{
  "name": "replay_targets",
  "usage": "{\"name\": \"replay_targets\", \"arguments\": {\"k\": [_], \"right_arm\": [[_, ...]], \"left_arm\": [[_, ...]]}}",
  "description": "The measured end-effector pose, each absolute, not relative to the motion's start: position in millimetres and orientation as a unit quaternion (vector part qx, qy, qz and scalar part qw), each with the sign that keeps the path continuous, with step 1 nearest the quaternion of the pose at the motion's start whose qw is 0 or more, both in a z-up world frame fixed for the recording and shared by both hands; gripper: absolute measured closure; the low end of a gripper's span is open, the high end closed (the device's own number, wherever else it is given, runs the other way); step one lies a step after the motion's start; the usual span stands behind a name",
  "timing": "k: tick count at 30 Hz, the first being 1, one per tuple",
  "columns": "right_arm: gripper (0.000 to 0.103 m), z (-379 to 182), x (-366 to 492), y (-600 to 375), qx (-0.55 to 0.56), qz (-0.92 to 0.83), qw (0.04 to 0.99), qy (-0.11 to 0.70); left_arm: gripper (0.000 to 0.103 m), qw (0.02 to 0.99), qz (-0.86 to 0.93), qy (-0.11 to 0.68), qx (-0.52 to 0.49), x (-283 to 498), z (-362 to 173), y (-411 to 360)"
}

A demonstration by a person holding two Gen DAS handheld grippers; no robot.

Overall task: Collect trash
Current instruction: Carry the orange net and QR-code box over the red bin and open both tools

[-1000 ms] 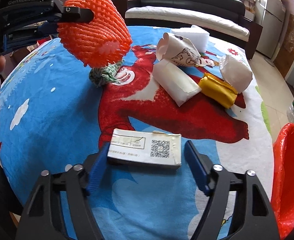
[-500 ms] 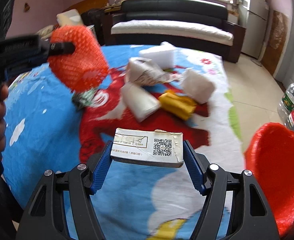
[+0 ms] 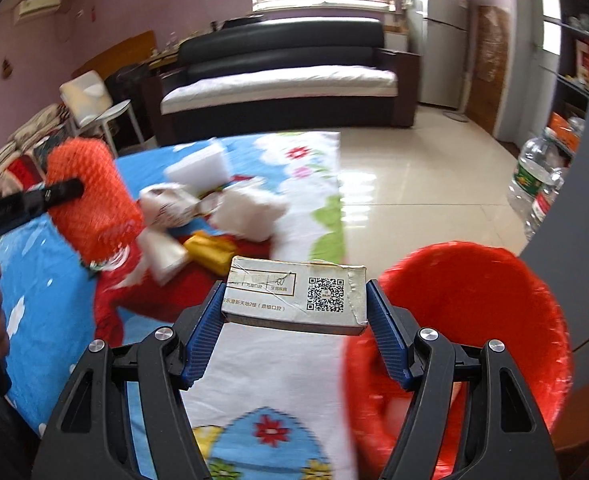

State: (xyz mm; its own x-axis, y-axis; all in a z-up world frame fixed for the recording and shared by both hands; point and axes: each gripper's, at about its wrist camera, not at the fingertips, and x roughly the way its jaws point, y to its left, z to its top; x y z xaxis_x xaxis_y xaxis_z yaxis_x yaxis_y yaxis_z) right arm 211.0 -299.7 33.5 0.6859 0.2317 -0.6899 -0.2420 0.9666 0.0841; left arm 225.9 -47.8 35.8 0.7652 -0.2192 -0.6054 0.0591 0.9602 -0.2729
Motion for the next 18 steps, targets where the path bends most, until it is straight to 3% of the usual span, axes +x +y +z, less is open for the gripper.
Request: {"name": "replay_targets", "arguments": {"k": [18], "right_arm": [[0.037,61,213,-415,0.039,0.026,0.941,0.335]], "left_arm": [[0.073,0.925,-0.163,0.333,-0.086,227,60,-179]]}}
